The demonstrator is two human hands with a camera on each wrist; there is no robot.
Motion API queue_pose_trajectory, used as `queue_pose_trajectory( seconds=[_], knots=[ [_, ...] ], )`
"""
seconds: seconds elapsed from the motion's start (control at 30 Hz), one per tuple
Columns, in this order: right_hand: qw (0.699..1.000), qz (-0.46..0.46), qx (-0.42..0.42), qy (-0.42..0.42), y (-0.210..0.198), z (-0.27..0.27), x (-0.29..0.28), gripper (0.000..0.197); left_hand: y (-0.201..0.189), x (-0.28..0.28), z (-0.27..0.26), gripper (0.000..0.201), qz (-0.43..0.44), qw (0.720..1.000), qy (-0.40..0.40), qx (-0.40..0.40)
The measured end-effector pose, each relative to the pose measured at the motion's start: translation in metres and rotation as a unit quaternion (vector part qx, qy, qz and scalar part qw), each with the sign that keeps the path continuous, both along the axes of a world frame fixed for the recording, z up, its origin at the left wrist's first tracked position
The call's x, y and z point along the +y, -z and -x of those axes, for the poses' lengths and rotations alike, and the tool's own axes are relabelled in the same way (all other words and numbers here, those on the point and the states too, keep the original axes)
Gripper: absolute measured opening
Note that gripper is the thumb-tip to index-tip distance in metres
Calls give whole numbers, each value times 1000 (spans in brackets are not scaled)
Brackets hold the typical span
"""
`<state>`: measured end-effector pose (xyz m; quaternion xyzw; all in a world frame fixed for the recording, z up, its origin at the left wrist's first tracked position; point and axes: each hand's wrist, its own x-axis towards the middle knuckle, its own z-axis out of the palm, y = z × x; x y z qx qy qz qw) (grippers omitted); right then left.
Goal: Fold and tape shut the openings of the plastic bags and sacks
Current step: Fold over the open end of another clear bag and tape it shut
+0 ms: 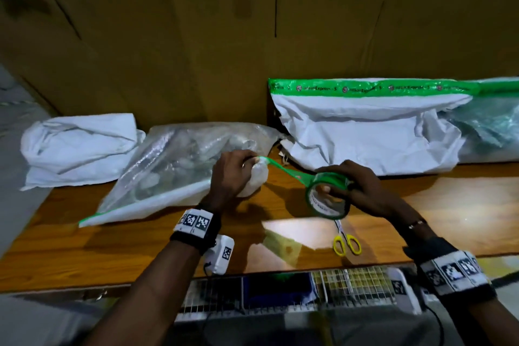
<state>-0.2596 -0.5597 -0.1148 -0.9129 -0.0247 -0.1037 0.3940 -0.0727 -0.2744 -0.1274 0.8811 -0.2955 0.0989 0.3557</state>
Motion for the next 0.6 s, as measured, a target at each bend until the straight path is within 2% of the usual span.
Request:
queue_pose_trajectory(
  seconds=[0.07,0.17,0.3,0.53,0.6],
  knots=[
    [1000,-24,12,7,-13,2,15,39,-17,3,-8,23,27,999,3,27],
    [998,-69,16,4,-26,2,42,26,-43,3,-15,5,95,992,26,77],
    [998,-67,-3,21,-39,-1,81,30,-68,8,-18,16,124,986,58,99],
    [994,-85,-33,59,-55,-13,143,33,-86,24,-40,12,168,974,91,123],
    [992,-94,-44,66,-57,-18,157,39,-89,29,-46,24,165,974,94,126]
  ],
)
